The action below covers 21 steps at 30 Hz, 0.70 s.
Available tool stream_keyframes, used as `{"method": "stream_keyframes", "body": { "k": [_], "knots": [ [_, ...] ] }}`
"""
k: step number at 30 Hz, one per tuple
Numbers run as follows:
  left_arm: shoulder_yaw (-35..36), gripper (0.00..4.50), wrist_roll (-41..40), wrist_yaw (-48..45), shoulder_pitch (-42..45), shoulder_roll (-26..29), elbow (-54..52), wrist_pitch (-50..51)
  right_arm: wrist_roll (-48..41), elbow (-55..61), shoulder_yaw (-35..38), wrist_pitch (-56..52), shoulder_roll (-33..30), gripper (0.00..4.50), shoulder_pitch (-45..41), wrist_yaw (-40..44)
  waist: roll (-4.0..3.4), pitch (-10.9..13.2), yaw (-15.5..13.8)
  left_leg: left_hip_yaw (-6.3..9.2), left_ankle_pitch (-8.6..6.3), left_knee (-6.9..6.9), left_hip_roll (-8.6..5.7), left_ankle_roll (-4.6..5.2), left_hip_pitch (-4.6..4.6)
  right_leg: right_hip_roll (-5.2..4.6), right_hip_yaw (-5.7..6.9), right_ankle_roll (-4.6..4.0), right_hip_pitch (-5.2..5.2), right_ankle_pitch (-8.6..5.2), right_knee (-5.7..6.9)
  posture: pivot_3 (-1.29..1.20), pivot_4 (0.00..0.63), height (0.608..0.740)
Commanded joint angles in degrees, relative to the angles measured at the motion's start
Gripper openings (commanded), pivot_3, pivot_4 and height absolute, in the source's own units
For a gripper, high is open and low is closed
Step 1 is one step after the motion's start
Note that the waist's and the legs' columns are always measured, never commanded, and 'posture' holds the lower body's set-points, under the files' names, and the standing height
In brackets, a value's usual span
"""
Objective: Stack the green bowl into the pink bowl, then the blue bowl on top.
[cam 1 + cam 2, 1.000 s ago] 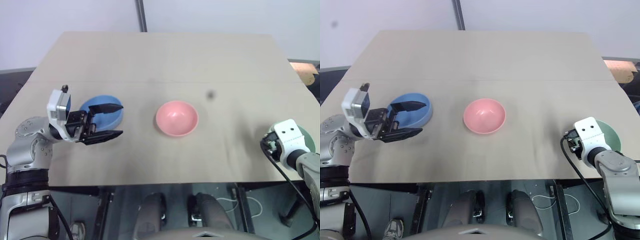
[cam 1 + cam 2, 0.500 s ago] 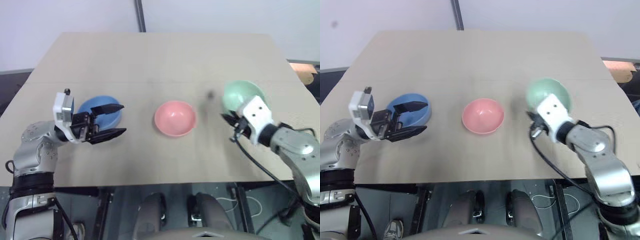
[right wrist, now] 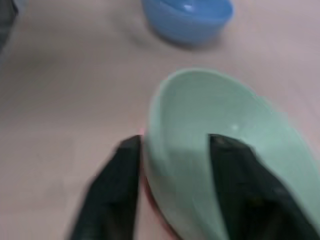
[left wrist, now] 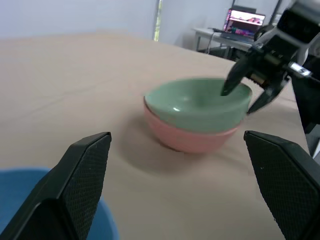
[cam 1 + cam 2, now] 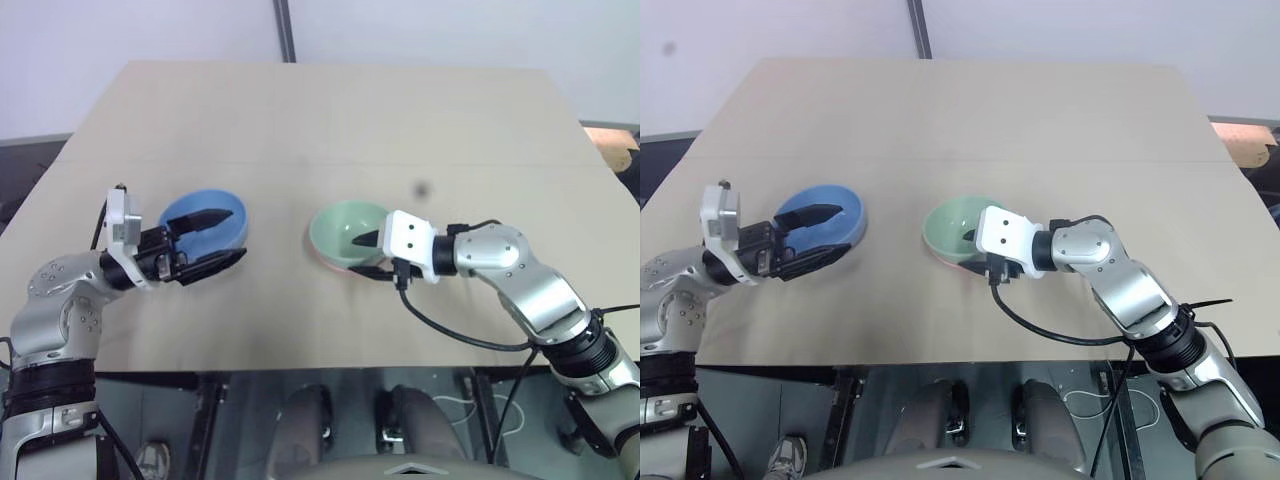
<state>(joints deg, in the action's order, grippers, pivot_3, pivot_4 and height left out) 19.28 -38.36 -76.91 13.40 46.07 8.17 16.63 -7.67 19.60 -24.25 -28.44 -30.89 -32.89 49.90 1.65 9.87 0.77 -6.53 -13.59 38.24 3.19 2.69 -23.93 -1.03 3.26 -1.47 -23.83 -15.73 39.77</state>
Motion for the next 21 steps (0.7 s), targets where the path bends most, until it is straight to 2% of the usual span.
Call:
{"method": "stream_keyframes", "body": {
  "k": [1,2,5,8,11,14,16,18,20,21],
  "knots": [
    [1.92,4.50,3.30,5.81,-2.54,1.68,-5.13,-0.35,-2.74,2.58,5.67,1.44,1.57,3.94,-0.85,-1.16,0.00,0.00,0.08,0.00,0.00,-0.01,0.01,-0.01,0.00,0.00,0.00,0.00,0.00,0.00,0.00,0.00,0.150,0.740],
    [1.80,4.50,4.59,7.54,-3.33,1.87,-6.04,-0.43,-4.82,3.91,7.68,0.34,1.90,4.23,-0.61,-1.08,0.00,0.00,0.06,0.00,0.00,-0.01,0.01,-0.01,0.00,0.00,-0.01,-0.01,0.00,0.01,0.01,0.00,0.150,0.740],
    [1.53,4.50,11.24,15.49,-6.08,2.58,-9.90,-1.32,-12.86,9.52,14.87,-3.79,2.08,4.23,0.24,-0.90,-0.01,0.01,-0.02,0.00,0.00,-0.01,0.01,-0.01,0.00,-0.04,-0.01,-0.04,0.01,0.03,0.00,0.00,0.150,0.740],
    [-0.52,4.50,20.65,26.29,-8.26,5.94,-15.64,5.88,-16.67,13.18,19.01,-6.26,-0.15,4.23,2.41,-0.73,0.03,-0.01,-0.18,0.05,-0.01,-0.03,0.01,-0.01,0.01,-0.06,0.02,-0.05,0.03,0.03,-0.02,0.00,0.150,0.740],
    [-4.17,4.50,26.29,29.45,-8.37,9.49,-19.05,10.03,-18.07,14.81,20.72,-7.32,-1.90,4.23,4.17,-1.27,0.00,0.00,-0.21,0.06,-0.03,-0.04,0.00,0.02,0.02,-0.09,0.02,-0.05,0.05,0.03,-0.03,0.00,0.150,0.740],
    [-9.58,4.50,31.57,28.67,-7.27,13.85,-20.55,9.30,-18.34,15.04,21.29,-7.43,-3.09,4.23,5.23,-2.17,-0.07,0.05,-0.11,0.03,-0.04,-0.06,-0.01,0.03,0.06,-0.12,0.01,-0.06,0.03,0.03,-0.01,0.00,0.150,0.740],
    [-10.96,3.95,33.32,28.85,-6.50,14.22,-20.43,6.35,-18.31,14.91,21.35,-7.02,-3.67,4.33,5.75,-2.44,-0.08,0.05,-0.12,0.03,-0.04,-0.08,0.00,0.02,0.06,-0.12,0.01,-0.07,0.01,0.02,0.01,0.00,0.150,0.740],
    [-11.59,3.19,33.26,27.93,-5.70,14.40,-20.36,6.44,-17.84,14.65,21.30,-6.45,-4.09,4.33,6.29,-2.74,-0.08,0.05,-0.09,0.04,-0.04,-0.13,0.00,0.02,0.06,-0.12,0.01,-0.09,-0.01,0.02,0.00,0.00,0.150,0.740],
    [-11.77,2.24,33.10,27.23,-5.17,14.54,-20.10,6.75,-17.70,14.54,21.35,-6.25,-4.34,4.33,6.67,-3.15,-0.08,0.06,-0.03,0.03,-0.02,-0.16,0.00,0.00,0.06,-0.12,0.00,-0.09,-0.01,0.02,-0.02,0.00,0.150,0.740],
    [-11.79,2.01,33.15,26.91,-4.99,14.59,-19.82,6.29,-17.66,14.54,21.35,-6.20,-4.40,4.33,6.78,-3.44,-0.08,0.06,-0.03,0.02,-0.02,-0.18,0.00,0.00,0.05,-0.12,0.00,-0.09,-0.02,0.02,-0.04,0.00,0.150,0.740]
  ]
}}
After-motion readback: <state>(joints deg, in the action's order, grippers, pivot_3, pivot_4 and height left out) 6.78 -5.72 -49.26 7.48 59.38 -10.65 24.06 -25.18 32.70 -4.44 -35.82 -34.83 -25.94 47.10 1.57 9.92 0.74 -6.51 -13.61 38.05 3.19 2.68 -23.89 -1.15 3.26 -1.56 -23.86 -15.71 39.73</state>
